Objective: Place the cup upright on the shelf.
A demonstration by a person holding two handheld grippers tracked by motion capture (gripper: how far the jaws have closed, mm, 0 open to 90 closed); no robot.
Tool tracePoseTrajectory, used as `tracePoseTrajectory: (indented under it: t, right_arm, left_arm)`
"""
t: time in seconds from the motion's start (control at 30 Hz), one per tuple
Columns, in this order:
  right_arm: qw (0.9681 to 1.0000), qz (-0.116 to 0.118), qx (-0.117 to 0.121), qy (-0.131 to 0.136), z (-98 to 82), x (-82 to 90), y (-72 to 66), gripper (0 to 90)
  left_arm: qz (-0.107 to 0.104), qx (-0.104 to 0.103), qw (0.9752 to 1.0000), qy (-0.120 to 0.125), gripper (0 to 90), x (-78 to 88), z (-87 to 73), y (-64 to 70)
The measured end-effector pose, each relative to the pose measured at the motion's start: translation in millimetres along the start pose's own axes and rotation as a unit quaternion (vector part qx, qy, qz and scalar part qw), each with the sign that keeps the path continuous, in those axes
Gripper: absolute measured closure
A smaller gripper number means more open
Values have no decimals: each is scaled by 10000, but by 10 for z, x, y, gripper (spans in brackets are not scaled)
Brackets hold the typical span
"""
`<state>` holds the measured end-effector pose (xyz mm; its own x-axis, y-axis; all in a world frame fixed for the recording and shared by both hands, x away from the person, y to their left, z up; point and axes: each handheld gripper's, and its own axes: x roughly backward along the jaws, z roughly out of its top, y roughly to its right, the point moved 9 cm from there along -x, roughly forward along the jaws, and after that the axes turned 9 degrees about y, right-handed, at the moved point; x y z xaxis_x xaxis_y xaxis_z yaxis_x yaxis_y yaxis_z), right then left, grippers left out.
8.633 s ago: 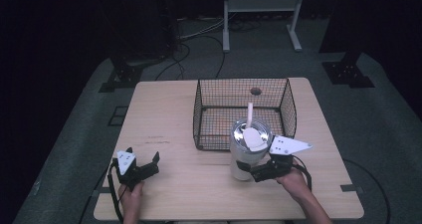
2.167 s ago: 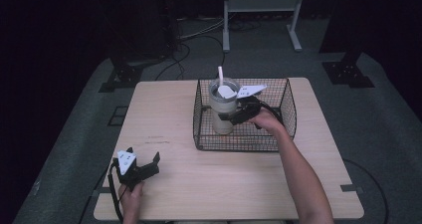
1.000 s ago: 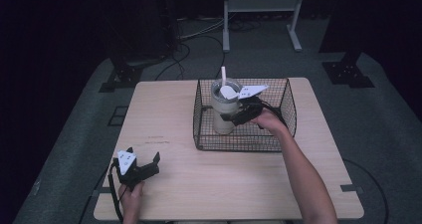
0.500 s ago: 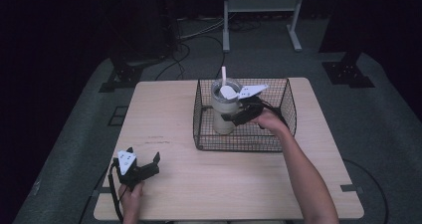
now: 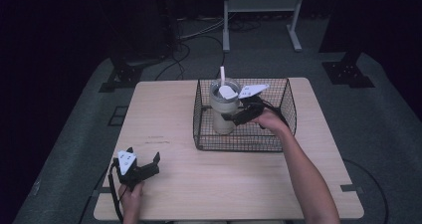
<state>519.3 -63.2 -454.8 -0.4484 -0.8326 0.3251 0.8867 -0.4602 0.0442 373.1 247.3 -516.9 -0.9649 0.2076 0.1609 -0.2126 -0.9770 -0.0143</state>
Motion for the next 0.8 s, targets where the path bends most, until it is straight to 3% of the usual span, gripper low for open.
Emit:
tracePoseTrajectory:
  t: [0.8]
  right_arm:
    - [9997, -203, -97, -68, 63, 301, -22, 85]
  left_arm:
    - [26, -29, 10000, -21, 0, -5, -3, -1]
